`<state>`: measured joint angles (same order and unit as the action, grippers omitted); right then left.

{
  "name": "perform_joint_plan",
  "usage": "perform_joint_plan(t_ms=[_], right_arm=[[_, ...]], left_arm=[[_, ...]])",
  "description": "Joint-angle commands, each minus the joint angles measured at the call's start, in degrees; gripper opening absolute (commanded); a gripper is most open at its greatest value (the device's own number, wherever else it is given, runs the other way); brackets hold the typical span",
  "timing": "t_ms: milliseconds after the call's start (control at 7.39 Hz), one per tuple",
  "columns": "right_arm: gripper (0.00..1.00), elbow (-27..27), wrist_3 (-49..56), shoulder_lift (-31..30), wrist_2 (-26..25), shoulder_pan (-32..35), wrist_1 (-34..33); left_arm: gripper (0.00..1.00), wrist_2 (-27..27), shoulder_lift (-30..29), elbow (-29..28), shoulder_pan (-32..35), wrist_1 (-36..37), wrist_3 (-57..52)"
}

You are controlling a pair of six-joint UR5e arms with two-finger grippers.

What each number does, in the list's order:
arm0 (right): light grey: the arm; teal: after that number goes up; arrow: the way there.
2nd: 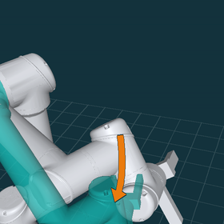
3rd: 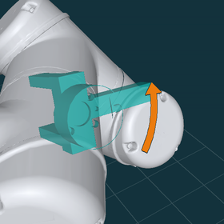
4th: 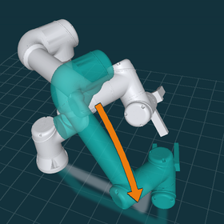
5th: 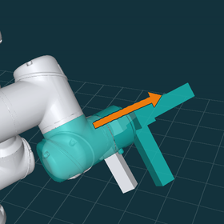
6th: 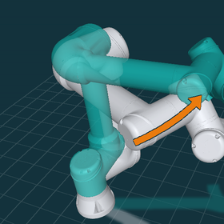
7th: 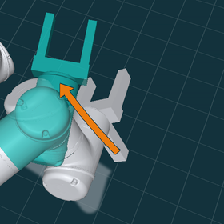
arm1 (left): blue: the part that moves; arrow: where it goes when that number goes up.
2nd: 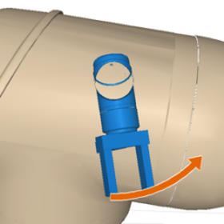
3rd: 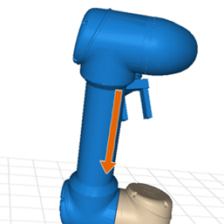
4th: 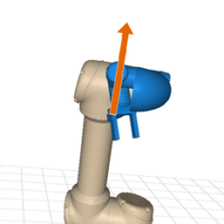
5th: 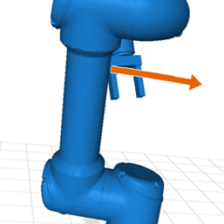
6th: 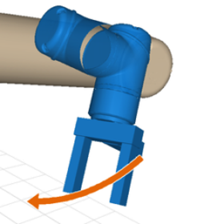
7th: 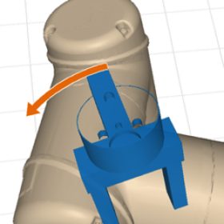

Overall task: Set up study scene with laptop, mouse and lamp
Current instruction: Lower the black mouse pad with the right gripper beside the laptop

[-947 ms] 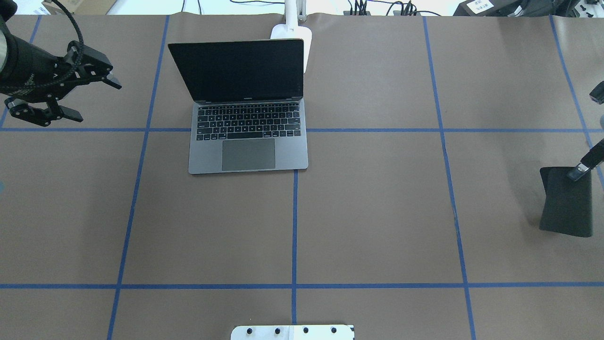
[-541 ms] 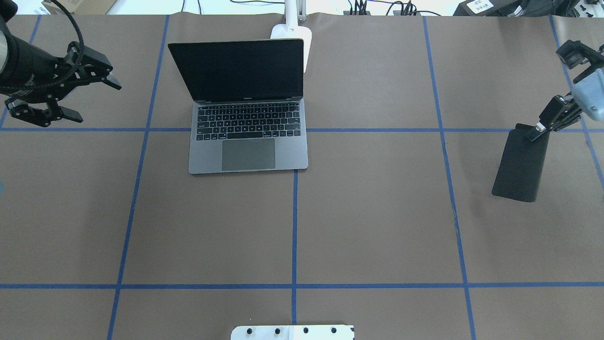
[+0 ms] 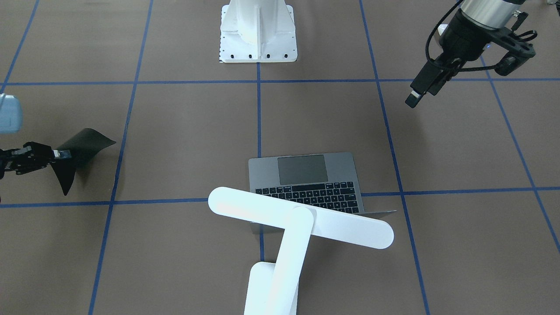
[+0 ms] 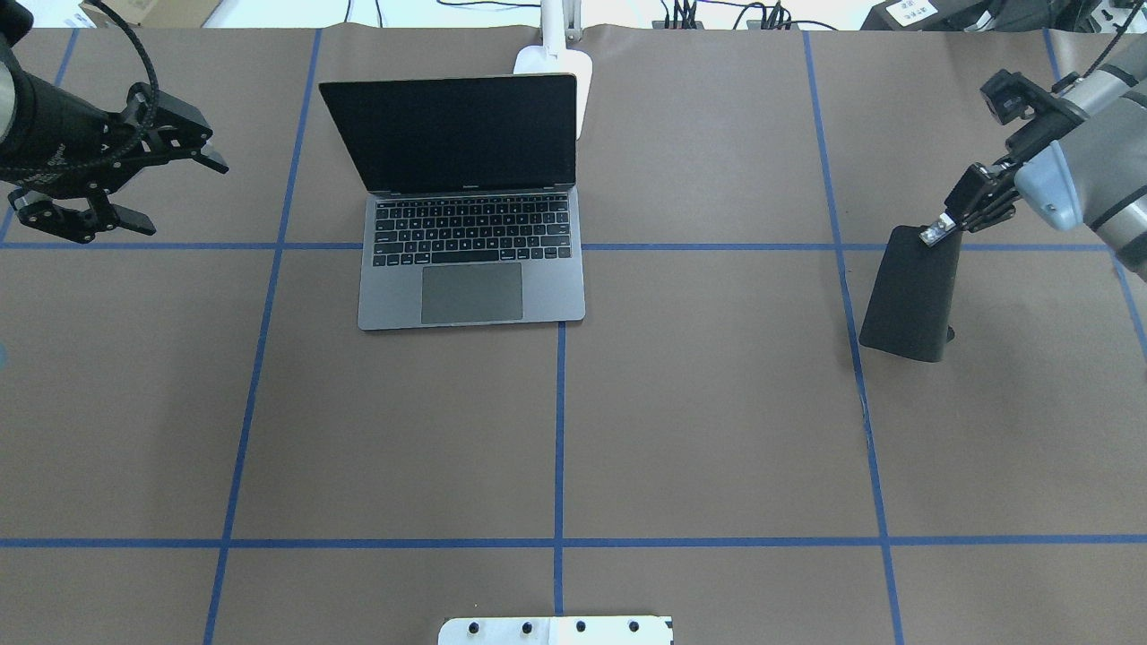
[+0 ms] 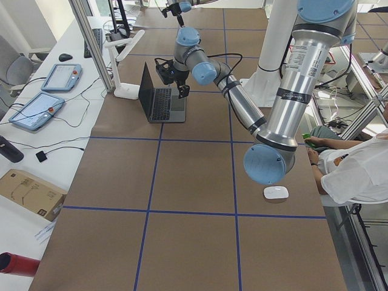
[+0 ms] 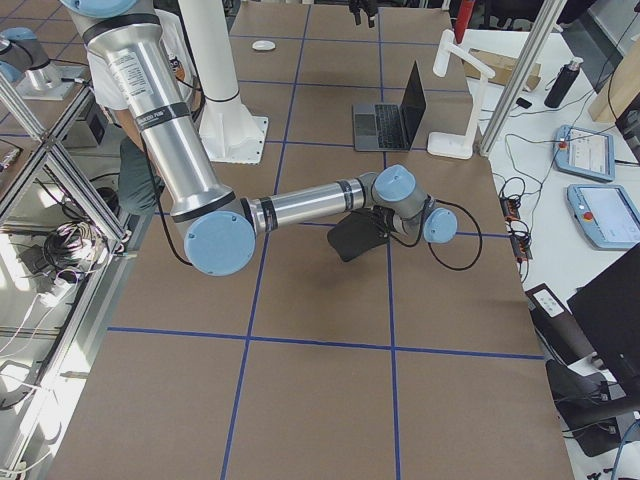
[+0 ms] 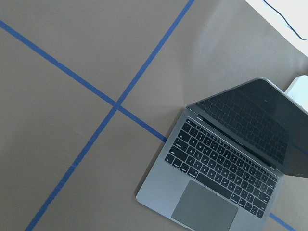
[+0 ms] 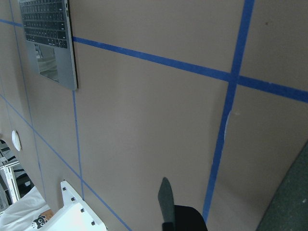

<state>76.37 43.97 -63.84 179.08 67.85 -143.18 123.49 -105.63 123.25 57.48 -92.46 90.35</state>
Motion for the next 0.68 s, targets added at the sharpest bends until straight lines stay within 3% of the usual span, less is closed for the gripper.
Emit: perform_joint_plan(t_ms=[0,271,541], right_arm=[[0.00,-2.28,-3.18,4.07,3.27,-2.88,0.71],[0.00,-8.39,-3.10,7.30,6.28,-6.49,5.69],[0.00,-12.02,-3.18,11.53,9.24,-8.86,6.07]], left_arm=[[0.95,0.00,0.07,-0.03,0.09,0.00,0.00],[0.95,0.00,-0.02,-0.11,0.00,0.00,0.00],[0.95,0.00,-0.10,-0.03,0.00,0.00,0.00]])
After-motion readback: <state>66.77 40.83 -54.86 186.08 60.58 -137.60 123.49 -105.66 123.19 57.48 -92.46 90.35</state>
